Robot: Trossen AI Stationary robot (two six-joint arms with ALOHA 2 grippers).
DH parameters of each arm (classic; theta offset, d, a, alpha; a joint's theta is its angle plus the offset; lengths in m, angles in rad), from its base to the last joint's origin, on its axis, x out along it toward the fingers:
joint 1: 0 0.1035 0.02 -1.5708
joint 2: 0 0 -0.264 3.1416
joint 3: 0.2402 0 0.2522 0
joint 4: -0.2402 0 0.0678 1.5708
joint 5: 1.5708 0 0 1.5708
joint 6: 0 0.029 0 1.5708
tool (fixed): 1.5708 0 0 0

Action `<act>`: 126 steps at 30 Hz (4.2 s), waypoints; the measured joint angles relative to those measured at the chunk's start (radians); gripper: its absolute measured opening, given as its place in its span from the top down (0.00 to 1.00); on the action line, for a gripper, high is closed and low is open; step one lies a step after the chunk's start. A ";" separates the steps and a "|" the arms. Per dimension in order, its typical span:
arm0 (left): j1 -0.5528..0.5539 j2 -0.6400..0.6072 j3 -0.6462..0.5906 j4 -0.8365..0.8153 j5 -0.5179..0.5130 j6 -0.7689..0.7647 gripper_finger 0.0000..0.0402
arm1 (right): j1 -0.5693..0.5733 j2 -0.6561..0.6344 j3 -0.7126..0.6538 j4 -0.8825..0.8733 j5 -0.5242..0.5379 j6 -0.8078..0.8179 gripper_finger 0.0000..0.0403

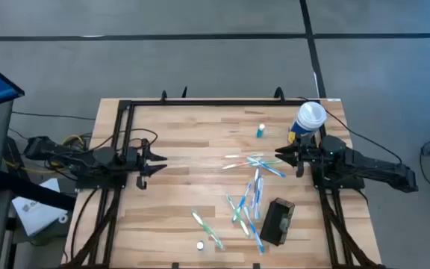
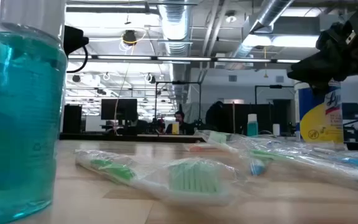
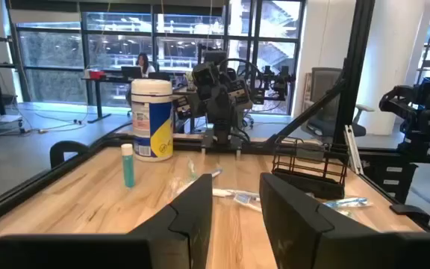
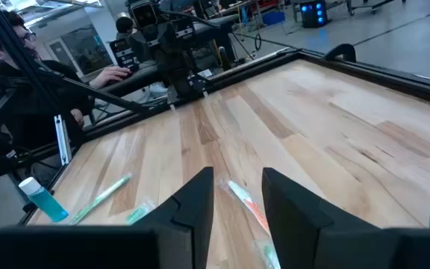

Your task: Pick & Place toothbrushing station

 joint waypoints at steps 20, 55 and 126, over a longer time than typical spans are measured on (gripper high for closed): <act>0.034 0.096 0.048 0.219 -0.078 -0.079 0.73 | 0.000 0.000 0.000 0.000 0.000 0.000 0.74; 0.166 0.843 0.359 0.326 0.007 -0.132 0.73 | 0.001 0.433 0.101 0.019 -0.029 -0.004 0.86; 0.157 0.843 0.359 0.321 0.008 -0.132 0.73 | 0.048 1.422 0.661 -0.310 0.112 -0.236 0.99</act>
